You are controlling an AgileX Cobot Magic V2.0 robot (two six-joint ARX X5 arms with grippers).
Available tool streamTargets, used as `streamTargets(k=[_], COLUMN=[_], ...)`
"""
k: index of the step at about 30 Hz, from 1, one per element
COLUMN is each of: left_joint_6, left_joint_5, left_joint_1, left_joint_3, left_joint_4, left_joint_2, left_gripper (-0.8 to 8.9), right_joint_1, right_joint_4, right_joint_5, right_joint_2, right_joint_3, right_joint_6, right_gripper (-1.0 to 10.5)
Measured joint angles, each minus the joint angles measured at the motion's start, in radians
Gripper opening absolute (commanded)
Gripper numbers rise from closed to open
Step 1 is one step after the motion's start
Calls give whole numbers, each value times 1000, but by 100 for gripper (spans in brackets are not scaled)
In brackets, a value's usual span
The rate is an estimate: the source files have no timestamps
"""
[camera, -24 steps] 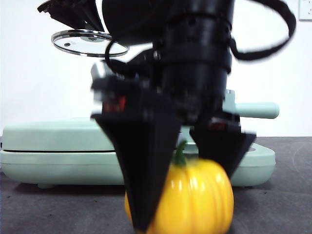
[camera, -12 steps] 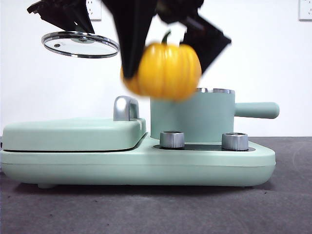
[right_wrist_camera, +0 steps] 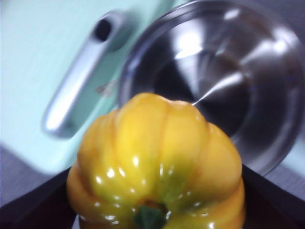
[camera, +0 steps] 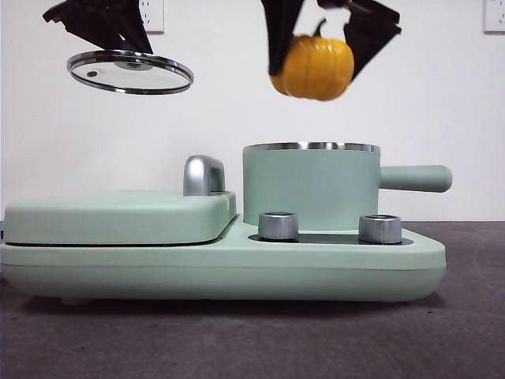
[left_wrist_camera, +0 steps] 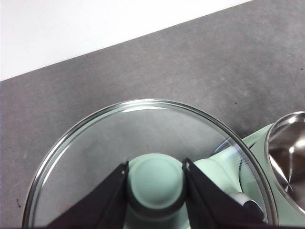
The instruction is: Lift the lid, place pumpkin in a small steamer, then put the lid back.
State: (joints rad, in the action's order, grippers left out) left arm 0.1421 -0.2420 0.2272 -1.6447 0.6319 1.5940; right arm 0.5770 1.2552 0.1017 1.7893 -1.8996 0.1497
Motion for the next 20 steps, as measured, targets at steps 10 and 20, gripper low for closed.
streamTargets(k=[10, 20], left_joint_6=[-1, -4], left_joint_5=[0, 0], left_joint_1=[0, 0], left_joint_3=[0, 0], left_joint_4=[0, 0], left_joint_2=[0, 0], left_gripper=[80, 77], right_joint_1=[-43, -42], right_joint_4=[-35, -97], right_joint_5=[-2, -53], right_joint_2=[176, 261], right_joint_3=[-37, -37], right_joint_6=[-62, -73], right_gripper=[279, 279])
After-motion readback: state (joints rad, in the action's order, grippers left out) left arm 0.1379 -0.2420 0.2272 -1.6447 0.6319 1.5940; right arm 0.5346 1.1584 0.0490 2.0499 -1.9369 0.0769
